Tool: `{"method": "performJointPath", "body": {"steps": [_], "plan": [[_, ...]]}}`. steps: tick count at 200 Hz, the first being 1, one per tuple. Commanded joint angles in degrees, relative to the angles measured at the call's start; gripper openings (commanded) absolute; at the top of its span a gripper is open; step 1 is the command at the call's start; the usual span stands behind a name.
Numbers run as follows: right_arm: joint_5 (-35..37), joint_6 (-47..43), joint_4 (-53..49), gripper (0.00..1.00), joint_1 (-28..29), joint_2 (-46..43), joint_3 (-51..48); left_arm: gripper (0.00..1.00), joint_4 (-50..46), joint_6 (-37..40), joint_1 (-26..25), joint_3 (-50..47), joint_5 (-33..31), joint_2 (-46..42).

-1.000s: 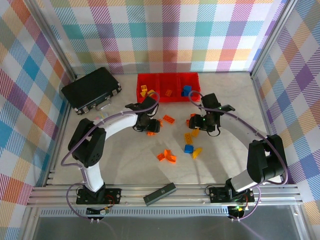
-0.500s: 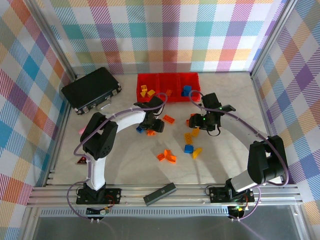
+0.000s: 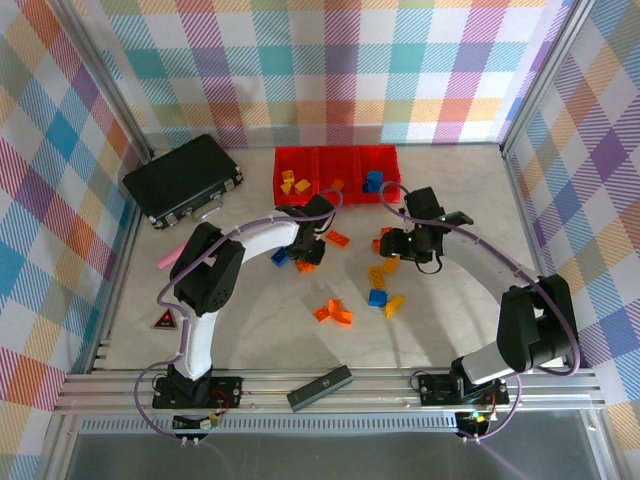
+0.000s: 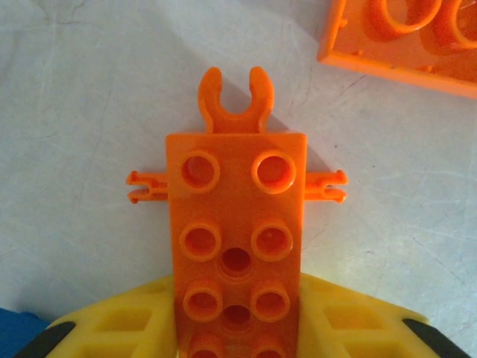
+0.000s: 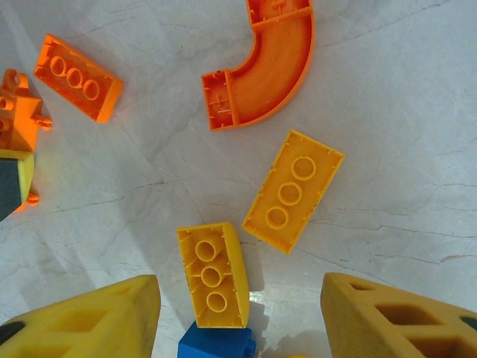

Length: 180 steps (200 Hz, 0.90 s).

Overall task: Sort the legos into containers by color
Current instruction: Pick up the lego from the center of the table, then place the lego in the container.

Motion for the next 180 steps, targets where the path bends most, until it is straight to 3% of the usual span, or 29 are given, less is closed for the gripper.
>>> {"method": "performJointPath", "body": {"steps": [1,37,85,180], "plan": [[1.0,-0.2,-1.4,0.59,-0.6,-2.0,-1.0,0.33,-1.6,0.7,-0.9,0.8,-0.8,-0.2],[2.5,-0.5,-1.9,0.6,-0.7,-4.6,-1.7,0.31,-0.6,1.2,-0.9,2.0,-0.7,-4.4],[4.9,-0.2,-1.1,0.6,-0.7,-9.8,-3.5,0.32,0.1,1.8,-0.6,10.8,-5.6,-4.2],[6.5,3.4,0.1,0.62,-0.8,-21.6,-8.7,0.32,5.8,-1.8,1.6,33.9,-10.5,13.5]]}}
